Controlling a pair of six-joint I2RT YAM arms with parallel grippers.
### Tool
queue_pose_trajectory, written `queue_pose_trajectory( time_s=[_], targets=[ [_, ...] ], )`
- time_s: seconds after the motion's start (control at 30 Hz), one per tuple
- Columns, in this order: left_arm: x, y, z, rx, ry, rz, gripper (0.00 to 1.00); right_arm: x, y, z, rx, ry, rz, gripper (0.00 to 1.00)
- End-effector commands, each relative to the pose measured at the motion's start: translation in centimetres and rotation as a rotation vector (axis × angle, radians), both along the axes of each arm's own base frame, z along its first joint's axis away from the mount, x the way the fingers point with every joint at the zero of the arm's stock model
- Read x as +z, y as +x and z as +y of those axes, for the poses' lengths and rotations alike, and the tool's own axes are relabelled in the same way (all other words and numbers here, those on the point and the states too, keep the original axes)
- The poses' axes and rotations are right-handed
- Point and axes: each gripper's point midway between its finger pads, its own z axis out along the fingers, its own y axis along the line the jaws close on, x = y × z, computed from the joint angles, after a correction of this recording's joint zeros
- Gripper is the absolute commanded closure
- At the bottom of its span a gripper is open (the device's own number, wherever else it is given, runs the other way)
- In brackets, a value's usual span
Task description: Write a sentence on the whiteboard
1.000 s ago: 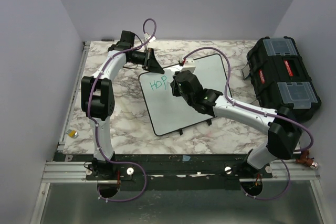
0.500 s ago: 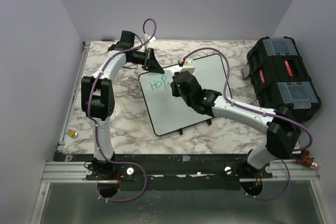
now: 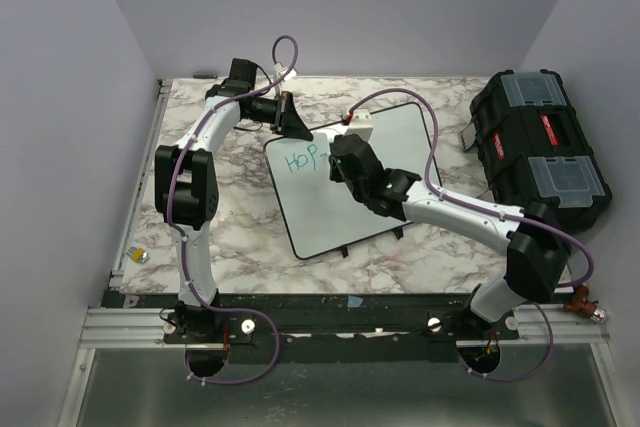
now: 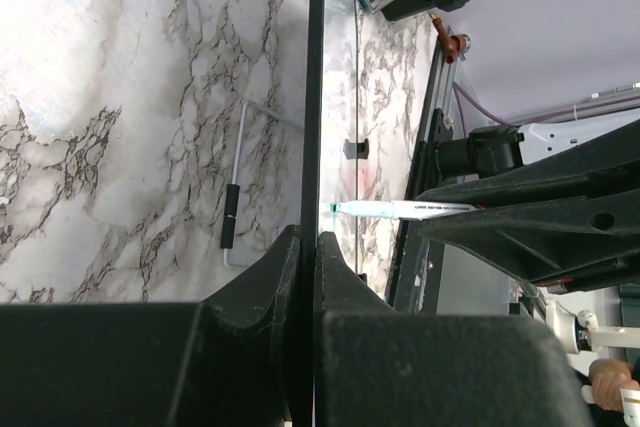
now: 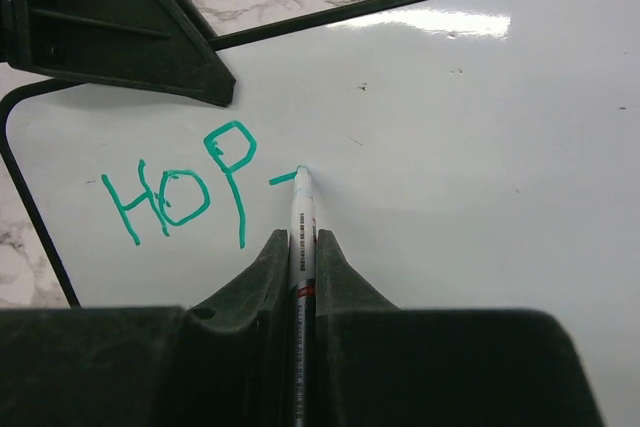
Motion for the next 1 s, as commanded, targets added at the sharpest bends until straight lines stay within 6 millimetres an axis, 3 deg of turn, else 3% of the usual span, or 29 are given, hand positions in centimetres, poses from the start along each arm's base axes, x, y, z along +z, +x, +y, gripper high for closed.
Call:
queue_pose_trajectory(
  time_s=[0.0,0.27,0.63,0.97],
  targets=[
    [1.3,1.1,0.1,0.020,0.043,-0.169,1.00,-0.1,1.0,-0.7,-0.049,-0.059,-0.008,0.99],
    [1.2,1.1,0.2,0.020,0.044,-0.169,1.00,0.2,1.3,0.6,-0.011,-0.040,-0.006,0.99],
    [1.2,1.1,0.1,0.021,0.044,-0.169,1.00,-1.2,0.4,1.6,0.044,-0.012,0.038,0.99],
    [1.3,1.1,0.2,0.022,0.045,-0.171,1.00,-2.5,-0.6,1.0,0.064,-0.025,0.078,0.99]
  ],
)
